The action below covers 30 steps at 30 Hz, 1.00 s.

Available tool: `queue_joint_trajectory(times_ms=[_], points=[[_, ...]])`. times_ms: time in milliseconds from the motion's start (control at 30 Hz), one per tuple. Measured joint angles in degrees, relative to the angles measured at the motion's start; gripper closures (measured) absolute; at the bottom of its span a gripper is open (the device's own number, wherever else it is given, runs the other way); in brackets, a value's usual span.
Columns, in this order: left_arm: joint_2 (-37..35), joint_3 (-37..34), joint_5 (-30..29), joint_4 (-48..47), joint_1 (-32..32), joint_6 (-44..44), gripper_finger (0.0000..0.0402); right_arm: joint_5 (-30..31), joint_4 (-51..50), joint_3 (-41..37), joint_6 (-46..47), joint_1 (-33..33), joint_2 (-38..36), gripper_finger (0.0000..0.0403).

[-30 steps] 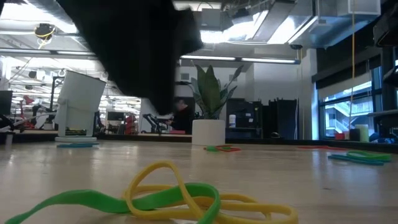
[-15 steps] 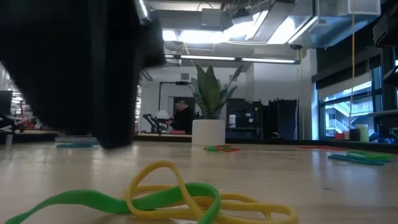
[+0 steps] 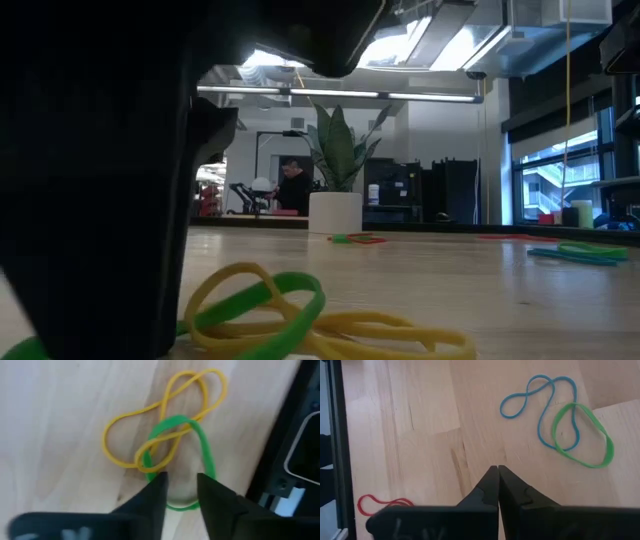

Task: Pick and place rubber bands into bin
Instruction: Put the green rubber band into the transparent bin

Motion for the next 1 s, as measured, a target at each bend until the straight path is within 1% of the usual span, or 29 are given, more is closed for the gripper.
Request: queue_joint_trajectory(times_ms=[67, 133, 200, 300, 467, 567, 733, 1000], points=[[-0.3, -0.1, 0.0, -1.3, 0.0, -0.7, 0.0331, 0.0, 0.0, 0.0, -0.6, 0.0, 0.0, 0.0402], [-0.7, -0.1, 0.1, -3.1, 0.0, -0.8, 0.0376, 0.4, 0.0, 0.0, -1.3, 0.0, 0.0, 0.0402], [-1.4, -0.2, 0.1, -4.1, 0.0, -0.9, 0.0393, 0.9, 0.0, 0.0, -1.5, 0.0, 0.0, 0.0402], [-2.3, -0.5, 0.3, -5.3, 0.2, -0.9, 0.0399, 1.3, 0.1, 0.0, -1.7, 0.0, 0.0, 0.0402], [-3.6, -0.8, 0.8, -10.0, 0.4, -2.3, 0.04, 1.9, 0.0, 0.0, -1.8, 0.0, 0.0, 0.0402], [-4.3, -0.7, 0.8, -11.1, 0.3, -3.2, 0.04, 2.0, 0.0, 0.0, -1.9, 0.0, 0.0, 0.0402], [-4.8, -0.7, 0.1, -11.1, 0.2, -4.6, 0.04, 2.0, 0.0, 0.0, -1.9, 0.0, 0.0, 0.0402], [-6.1, -0.6, -1.4, -11.8, 0.3, -3.7, 0.04, 2.0, 0.0, 0.0, -1.6, 0.0, 0.0, 0.0402]])
